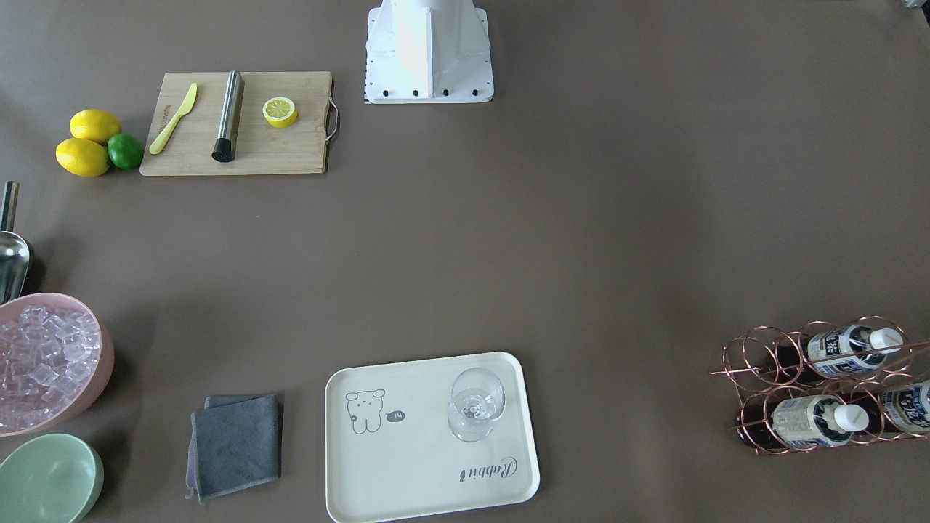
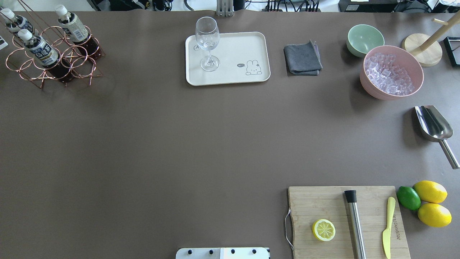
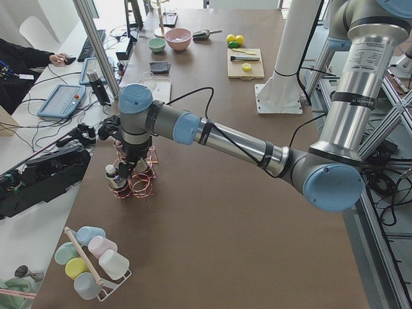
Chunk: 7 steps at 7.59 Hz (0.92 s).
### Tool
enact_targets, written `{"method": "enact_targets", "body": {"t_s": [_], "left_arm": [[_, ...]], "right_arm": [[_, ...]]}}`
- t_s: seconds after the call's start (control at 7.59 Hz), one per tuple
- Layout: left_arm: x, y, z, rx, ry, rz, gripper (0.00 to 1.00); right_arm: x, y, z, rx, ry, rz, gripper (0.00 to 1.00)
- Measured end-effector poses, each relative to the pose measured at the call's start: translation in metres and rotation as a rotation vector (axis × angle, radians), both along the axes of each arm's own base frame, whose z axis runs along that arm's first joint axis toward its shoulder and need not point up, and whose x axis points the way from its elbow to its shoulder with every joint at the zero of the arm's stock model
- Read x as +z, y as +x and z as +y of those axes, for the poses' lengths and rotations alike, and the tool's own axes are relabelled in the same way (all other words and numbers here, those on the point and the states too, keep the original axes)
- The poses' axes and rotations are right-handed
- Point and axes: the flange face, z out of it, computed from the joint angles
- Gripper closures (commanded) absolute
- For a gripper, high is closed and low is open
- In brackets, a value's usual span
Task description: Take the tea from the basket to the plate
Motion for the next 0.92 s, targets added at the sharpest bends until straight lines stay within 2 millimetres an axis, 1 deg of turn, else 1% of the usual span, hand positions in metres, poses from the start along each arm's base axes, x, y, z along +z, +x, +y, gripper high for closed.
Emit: {"method": "enact_targets", "body": {"t_s": [0.13, 0.26, 0.4, 0.53, 0.66, 0.92], "left_arm": [[-0.005, 0.0, -0.003, 0.059, 0.071, -0.036, 0.03], [-0.017, 0.005, -0.012, 0.14, 0.165, -0.086, 0.03], [-0.029, 0.017, -0.021, 0.258, 0.282, -0.145, 0.03], [-0.044, 0.032, -0.029, 0.366, 0.384, -0.184, 0.04], [-0.056, 0.052, -0.037, 0.442, 0.439, -0.202, 0.05], [-0.069, 0.082, -0.056, 0.52, 0.472, -0.247, 0.05]], "right_arm": [[0.0, 0.0, 0.0, 0.0, 0.0, 0.0, 0.0], [0.0, 0.0, 0.0, 0.0, 0.0, 0.0, 0.0], [0.0, 0.0, 0.0, -0.001, 0.0, 0.001, 0.0], [0.0, 0.0, 0.0, -0.001, 0.001, 0.002, 0.0], [0.0, 0.0, 0.0, -0.001, 0.002, 0.002, 0.0], [0.002, 0.0, 0.001, -0.002, -0.003, 0.004, 0.0]]}}
